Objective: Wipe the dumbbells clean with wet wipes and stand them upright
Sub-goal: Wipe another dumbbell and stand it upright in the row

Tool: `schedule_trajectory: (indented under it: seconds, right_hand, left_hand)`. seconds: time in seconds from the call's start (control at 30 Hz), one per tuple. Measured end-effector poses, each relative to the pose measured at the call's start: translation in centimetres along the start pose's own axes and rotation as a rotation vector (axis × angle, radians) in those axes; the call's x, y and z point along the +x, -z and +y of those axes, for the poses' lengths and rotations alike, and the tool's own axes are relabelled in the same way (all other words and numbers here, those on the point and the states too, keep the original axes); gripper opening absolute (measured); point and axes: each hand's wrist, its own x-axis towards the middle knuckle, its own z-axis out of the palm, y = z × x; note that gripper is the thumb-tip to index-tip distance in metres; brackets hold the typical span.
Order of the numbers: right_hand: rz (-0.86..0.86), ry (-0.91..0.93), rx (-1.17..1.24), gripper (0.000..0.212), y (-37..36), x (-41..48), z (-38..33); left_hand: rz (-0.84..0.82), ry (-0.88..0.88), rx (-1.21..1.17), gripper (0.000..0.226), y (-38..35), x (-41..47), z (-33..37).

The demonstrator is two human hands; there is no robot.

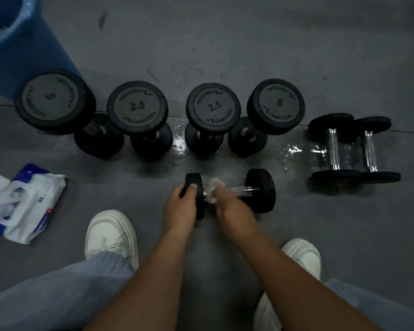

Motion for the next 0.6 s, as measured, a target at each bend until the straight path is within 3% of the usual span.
schedule_trajectory:
  seconds: [0.03,0.1,0.13,0.23,0.37,0.43,0.5,0.6]
  right_hand:
    - [0.07,-0.165,-0.005,0.026,0.2,0.1,0.5]
    - [0.089,-0.306,-0.126,0.015,0.4,-0.4,0.7]
    - [0.029,-0.308,-0.12,0.017,0.2,-0.6,0.4]
    - [-0.084,-0.046,-0.012,0.025,-0.6,-0.8,-0.7]
    - [0.067,-0.32,-0.055,0.024,0.1,-1.1,2.0]
    - [-0.044,-0.261,-0.081,0.023,-0.1,-1.7,0.7]
    - [-0.181,-0.131,0.102,0.022,-0.4,-2.2,-1.2]
    - [-0.058,-0.205,0.11,0.015,0.7,-2.1,-0.6]
  left_hand:
    - [0.022,0.014,-0.008,0.024,0.0,0.1,0.2]
    - [0.036,0.029,-0.003,0.031,-0.5,0.0,0.7]
    - [0.036,0.025,0.008,0.034,-0.7,-0.1,0.8]
    - [0.028,0.013,0.047,0.027,-0.8,-0.3,0.3]
    - [0.049,0.02,0.043,0.026,-0.3,-0.8,-0.2]
    - [0.051,0.03,0.054,0.033,-0.4,-1.2,-0.2]
    - [0.048,0.04,0.068,0.035,-0.1,-1.6,-0.3]
    - [0.047,0.057,0.09,0.032,0.3,-2.0,-0.8]
